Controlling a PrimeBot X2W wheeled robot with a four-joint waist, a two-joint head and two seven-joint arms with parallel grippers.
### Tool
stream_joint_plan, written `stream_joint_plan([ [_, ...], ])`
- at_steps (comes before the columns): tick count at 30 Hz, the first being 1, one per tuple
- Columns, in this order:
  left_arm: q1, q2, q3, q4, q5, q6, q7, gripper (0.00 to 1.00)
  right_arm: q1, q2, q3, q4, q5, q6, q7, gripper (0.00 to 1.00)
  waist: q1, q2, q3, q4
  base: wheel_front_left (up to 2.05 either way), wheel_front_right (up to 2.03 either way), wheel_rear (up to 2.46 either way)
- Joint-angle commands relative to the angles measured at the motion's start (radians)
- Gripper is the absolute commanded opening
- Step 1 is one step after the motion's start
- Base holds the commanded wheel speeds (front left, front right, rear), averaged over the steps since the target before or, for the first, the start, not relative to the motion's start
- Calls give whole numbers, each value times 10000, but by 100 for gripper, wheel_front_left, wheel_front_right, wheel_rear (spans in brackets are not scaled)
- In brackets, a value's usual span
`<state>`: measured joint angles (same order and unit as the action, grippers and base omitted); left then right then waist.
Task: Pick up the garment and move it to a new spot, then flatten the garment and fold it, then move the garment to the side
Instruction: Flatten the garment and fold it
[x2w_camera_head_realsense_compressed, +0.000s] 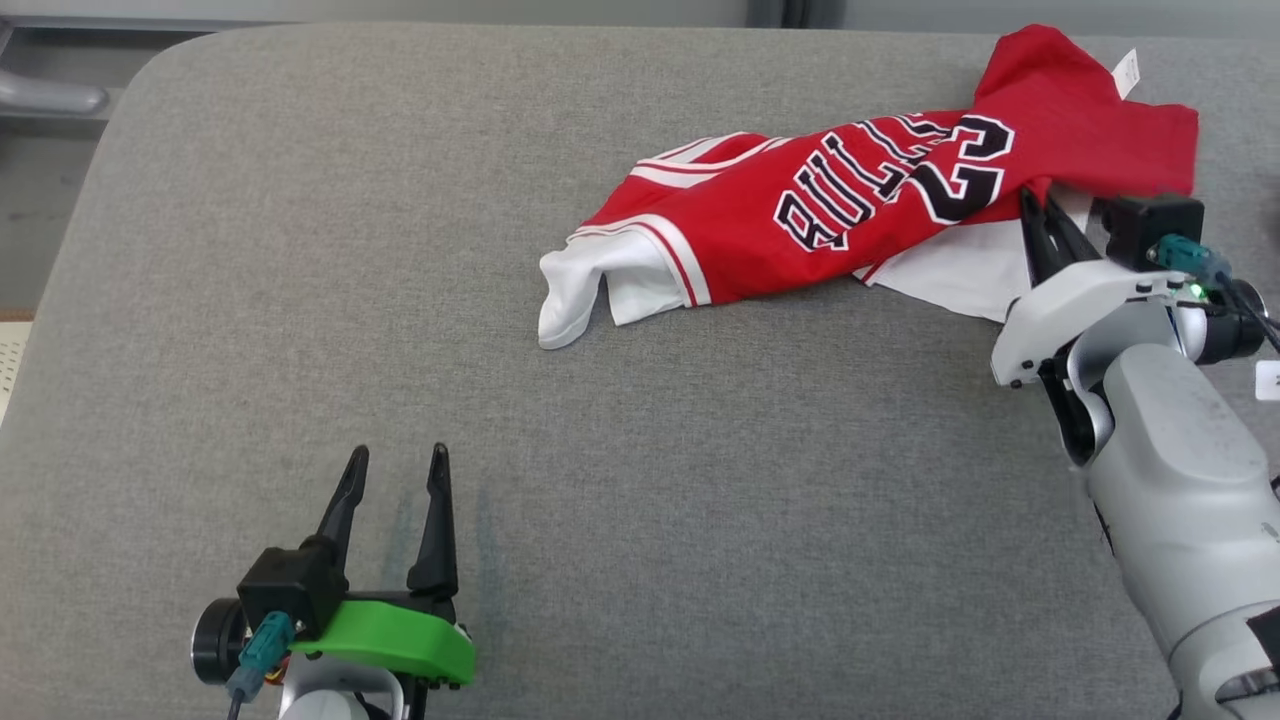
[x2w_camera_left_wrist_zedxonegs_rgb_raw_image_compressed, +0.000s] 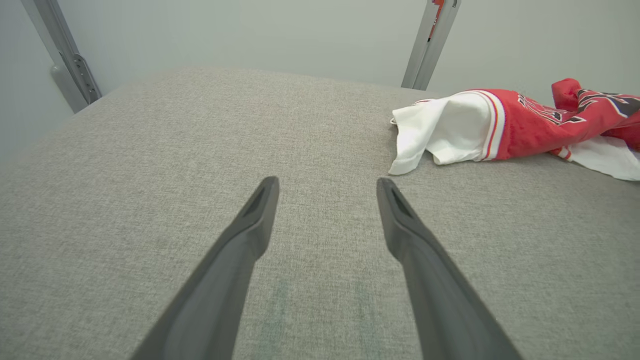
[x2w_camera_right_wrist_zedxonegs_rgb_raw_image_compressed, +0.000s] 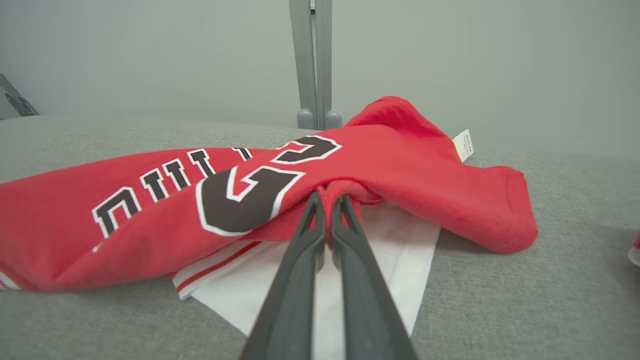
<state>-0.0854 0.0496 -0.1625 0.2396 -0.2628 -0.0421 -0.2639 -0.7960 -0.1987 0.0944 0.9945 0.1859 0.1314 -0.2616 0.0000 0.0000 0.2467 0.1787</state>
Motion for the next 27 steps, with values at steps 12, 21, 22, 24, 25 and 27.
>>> stream_joint_plan([
  [12,315,18,157,-182,-88,57,-4,100,3675,-822,-426,-3324,639,-15,1088,0,0,0,-443,-676,0,0,0],
  [21,162,18,129,-171,-126,42,-4,100,5509,-55,-2146,-5494,-288,-15,1964,0,0,0,-306,-662,0,0,0],
  [22,163,18,124,-157,-129,38,-4,100,5571,62,-2261,-5584,-366,-15,1966,11,0,0,-326,-665,0,0,0],
  [24,188,18,125,-118,-140,33,-4,100,5753,270,-2454,-5745,-589,-15,1996,41,0,0,-406,-678,0,0,0],
  [25,202,18,129,-105,-146,37,-4,100,5822,366,-2581,-5842,-692,-15,1998,71,0,0,-454,-692,0,0,0],
  [27,247,18,173,-92,-155,57,-4,100,5975,558,-2788,-5987,-894,-15,1976,100,0,0,-562,-740,0,0,0],
])
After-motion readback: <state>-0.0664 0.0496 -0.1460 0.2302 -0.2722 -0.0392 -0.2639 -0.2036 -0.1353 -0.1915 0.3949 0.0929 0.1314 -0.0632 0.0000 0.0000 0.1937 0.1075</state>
